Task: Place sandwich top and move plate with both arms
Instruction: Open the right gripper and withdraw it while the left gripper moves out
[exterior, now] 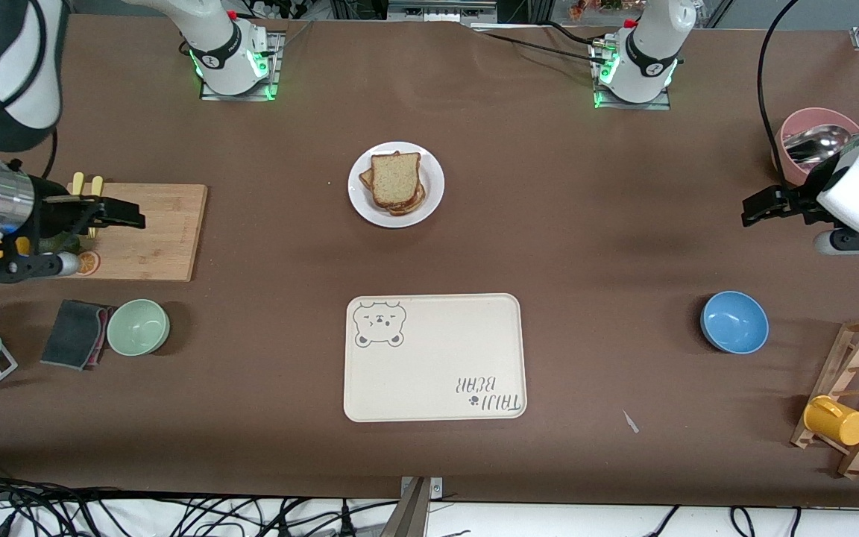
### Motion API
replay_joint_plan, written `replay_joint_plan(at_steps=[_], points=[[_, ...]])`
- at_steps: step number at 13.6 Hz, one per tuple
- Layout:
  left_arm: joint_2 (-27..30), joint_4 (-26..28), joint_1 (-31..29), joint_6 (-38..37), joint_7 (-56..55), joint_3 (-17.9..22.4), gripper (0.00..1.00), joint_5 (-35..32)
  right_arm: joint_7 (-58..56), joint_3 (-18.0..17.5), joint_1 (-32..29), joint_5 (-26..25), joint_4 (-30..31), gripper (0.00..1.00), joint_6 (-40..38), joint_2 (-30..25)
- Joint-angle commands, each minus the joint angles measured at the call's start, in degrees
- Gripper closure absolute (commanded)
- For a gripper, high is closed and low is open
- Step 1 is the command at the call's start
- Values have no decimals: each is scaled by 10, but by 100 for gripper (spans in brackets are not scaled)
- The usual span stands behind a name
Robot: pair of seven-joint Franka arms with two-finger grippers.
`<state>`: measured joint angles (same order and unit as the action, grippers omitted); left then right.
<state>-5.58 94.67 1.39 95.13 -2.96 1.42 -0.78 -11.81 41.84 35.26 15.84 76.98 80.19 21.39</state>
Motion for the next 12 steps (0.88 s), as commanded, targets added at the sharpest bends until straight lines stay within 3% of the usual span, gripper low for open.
replay_joint_plan(at_steps=[1, 3, 6, 9, 12], points=[[49, 85, 1, 57, -2, 1, 0, 13, 10, -125, -75, -77, 5, 0, -5, -46], [71, 129, 1, 90, -1, 1, 0, 13, 22, -211, -147, -107, 26, 0, 11, -69], [81, 165, 1, 120, -1, 1, 0, 13, 26, -276, -203, -120, 138, 0, 113, -137], [98, 212, 1, 161, -1, -2, 0, 13, 81, -374, -283, -149, 233, 0, 185, -204], [109, 248, 1, 187, -2, -8, 0, 33, 117, -421, -332, -149, 251, 0, 186, -221]])
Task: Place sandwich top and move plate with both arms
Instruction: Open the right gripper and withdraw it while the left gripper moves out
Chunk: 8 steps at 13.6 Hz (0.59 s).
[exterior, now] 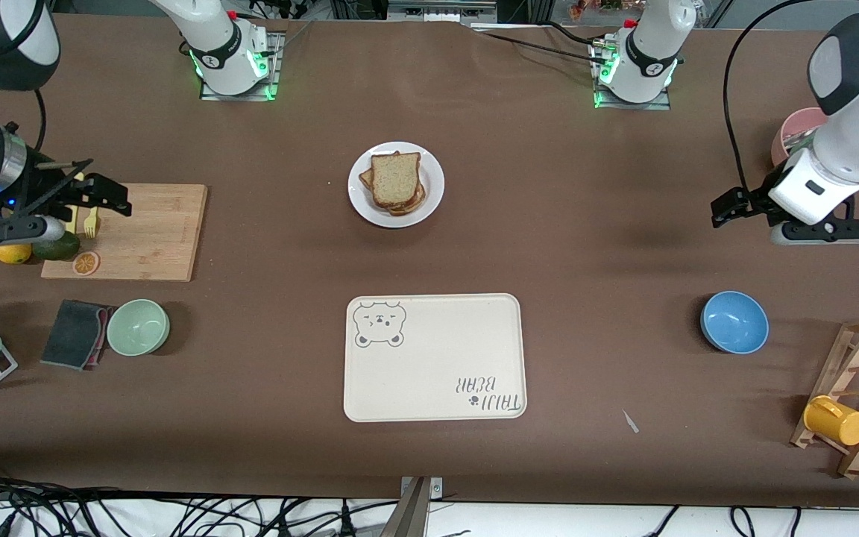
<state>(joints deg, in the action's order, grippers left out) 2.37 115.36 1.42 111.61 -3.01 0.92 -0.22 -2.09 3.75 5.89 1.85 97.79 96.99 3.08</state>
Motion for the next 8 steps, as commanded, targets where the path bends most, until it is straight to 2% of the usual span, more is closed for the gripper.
replay_joint_plan(at_steps=[1, 5, 8], points=[[29, 45, 1, 26, -2, -4, 0, 43, 20, -56, -57, -8, 43, 0, 12, -44], [27, 76, 2, 52, -2, -30, 0, 134, 14, -59, -67, 0, 31, 0, -28, -74], [23, 107, 2, 91, -2, -57, 0, 216, 11, -53, -69, 0, 20, 0, -31, -71]])
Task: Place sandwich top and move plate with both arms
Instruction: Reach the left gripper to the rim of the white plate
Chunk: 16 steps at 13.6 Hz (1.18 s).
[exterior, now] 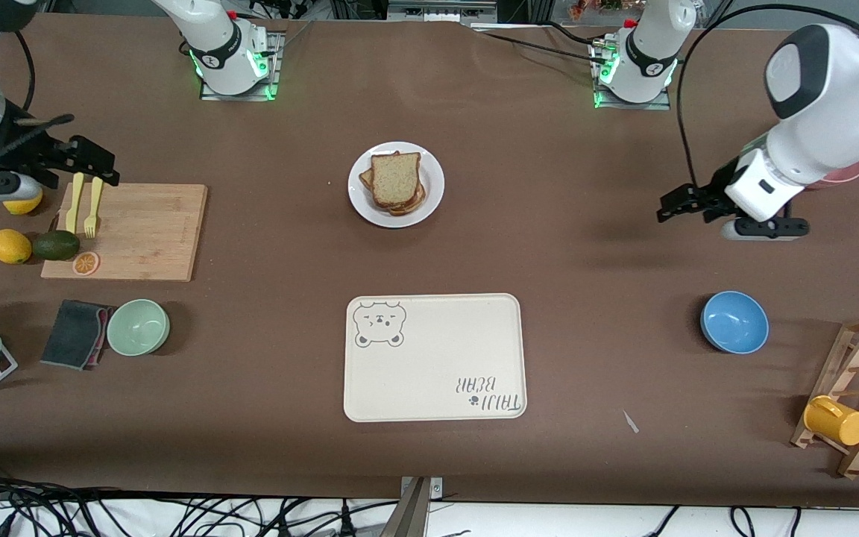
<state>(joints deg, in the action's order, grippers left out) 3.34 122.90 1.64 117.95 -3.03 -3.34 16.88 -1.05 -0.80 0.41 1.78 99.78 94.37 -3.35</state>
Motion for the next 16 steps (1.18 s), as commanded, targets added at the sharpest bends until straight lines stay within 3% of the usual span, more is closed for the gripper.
replay_joint_plan(at_steps=[1, 4, 10, 14, 16], points=[[10, 36, -1, 35, 0, -27, 0, 71, 7, -6, -14, 1, -4, 0, -5, -7], [-1, 52, -1, 61, 7, -56, 0, 168, 7, -4, -17, 0, -15, 0, -7, 2], [-64, 66, 0, 169, 31, -160, 0, 317, 3, 13, -20, 8, -50, 0, -9, 32], [-93, 95, 0, 216, 146, -199, 0, 466, 0, 13, -18, 8, -57, 0, -8, 39], [-96, 124, 1, 221, 266, -202, 0, 596, 3, 13, -18, 8, -64, 0, -7, 40]])
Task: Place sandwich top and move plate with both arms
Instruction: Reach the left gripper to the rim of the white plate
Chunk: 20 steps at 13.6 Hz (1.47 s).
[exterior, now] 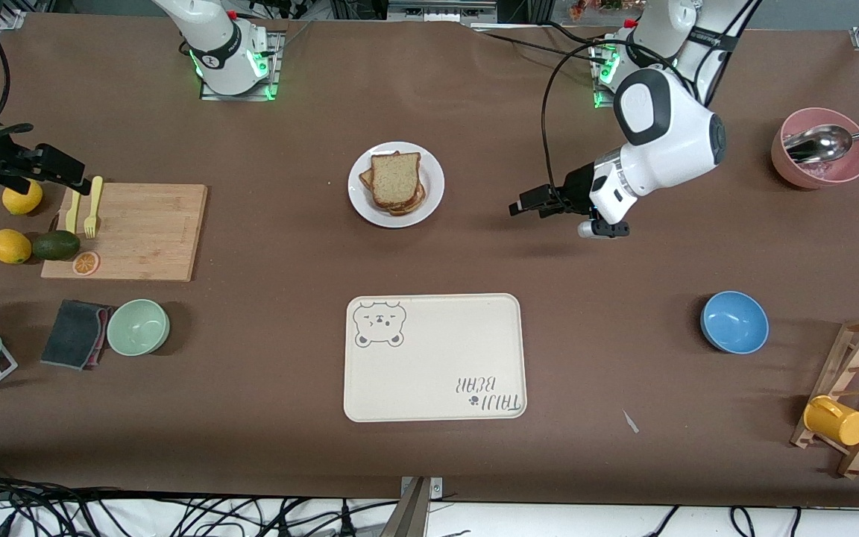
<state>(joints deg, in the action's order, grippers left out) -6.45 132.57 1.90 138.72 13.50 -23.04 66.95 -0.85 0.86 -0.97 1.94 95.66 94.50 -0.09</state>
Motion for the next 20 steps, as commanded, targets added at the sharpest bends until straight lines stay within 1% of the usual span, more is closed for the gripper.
replay_joint_plan(at_steps=[1, 2, 3, 5, 7, 9, 12, 13, 15, 16, 19, 20], points=[[-4, 42, -1, 13, 172, -6, 0, 164, 0, -3, -4, 6, -25, 0, -7, 8], [-13, 53, 6, 13, 238, -6, 0, 227, 3, -5, -2, 4, -25, 0, -7, 7], [-20, 63, 11, 13, 281, -6, 0, 271, 5, -6, -1, 2, -25, 0, -8, 7], [-30, 69, 18, 13, 312, -7, 0, 310, -1, -5, -2, 3, -24, 0, -10, 8], [-32, 79, 21, 18, 341, -29, 0, 364, -1, -4, -3, 4, -24, 0, -10, 8], [-39, 91, 21, 51, 411, -68, 0, 459, -3, -4, -3, 3, -24, 0, -10, 8], [-80, 91, 23, 63, 511, -95, 0, 565, -3, -4, -3, 3, -24, 0, -11, 7], [-95, 91, 28, 62, 558, -100, 0, 613, -3, -3, -4, 3, -24, 0, -11, 8], [-123, 88, 52, 62, 640, -102, 0, 700, -3, -3, -4, 3, -24, 0, -11, 8], [-135, 85, 66, 62, 664, -102, 0, 735, -3, -3, -4, 4, -24, 0, -11, 7], [-157, 64, 111, 62, 709, -102, 0, 823, -3, -3, -4, 4, -24, 0, -11, 7], [-164, 59, 119, 62, 718, -102, 0, 840, -3, -3, -4, 4, -24, 0, -11, 7]])
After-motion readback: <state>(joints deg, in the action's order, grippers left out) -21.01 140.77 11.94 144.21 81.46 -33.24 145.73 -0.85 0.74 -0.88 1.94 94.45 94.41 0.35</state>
